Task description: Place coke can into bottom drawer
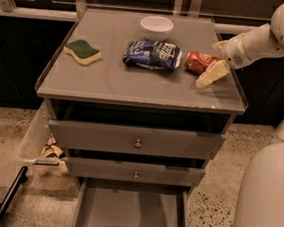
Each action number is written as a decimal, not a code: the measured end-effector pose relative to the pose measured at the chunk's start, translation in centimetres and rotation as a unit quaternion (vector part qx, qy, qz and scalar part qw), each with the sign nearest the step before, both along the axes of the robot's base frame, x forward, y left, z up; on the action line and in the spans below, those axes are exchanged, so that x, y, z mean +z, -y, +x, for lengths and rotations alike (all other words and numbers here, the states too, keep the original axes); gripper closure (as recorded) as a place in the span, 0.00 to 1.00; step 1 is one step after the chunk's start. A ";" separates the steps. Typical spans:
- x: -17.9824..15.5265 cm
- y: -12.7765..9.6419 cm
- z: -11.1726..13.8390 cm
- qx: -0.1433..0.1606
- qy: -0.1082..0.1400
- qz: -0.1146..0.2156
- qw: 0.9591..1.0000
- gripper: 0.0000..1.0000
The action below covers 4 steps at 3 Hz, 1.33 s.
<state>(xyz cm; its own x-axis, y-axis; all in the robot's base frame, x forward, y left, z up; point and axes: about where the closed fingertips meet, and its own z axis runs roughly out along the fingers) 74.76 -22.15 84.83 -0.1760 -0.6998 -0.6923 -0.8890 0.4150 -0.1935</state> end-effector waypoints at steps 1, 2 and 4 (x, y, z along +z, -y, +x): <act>0.3 0.1 0.1 0.001 0.001 0.002 1.000 0.19; 0.3 0.1 0.1 0.001 0.001 0.002 1.000 0.42; 0.3 0.0 0.1 0.001 0.001 0.002 1.000 0.88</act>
Offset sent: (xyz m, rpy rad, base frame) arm 0.0014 -0.0006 0.0027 0.0034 -0.0028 0.0027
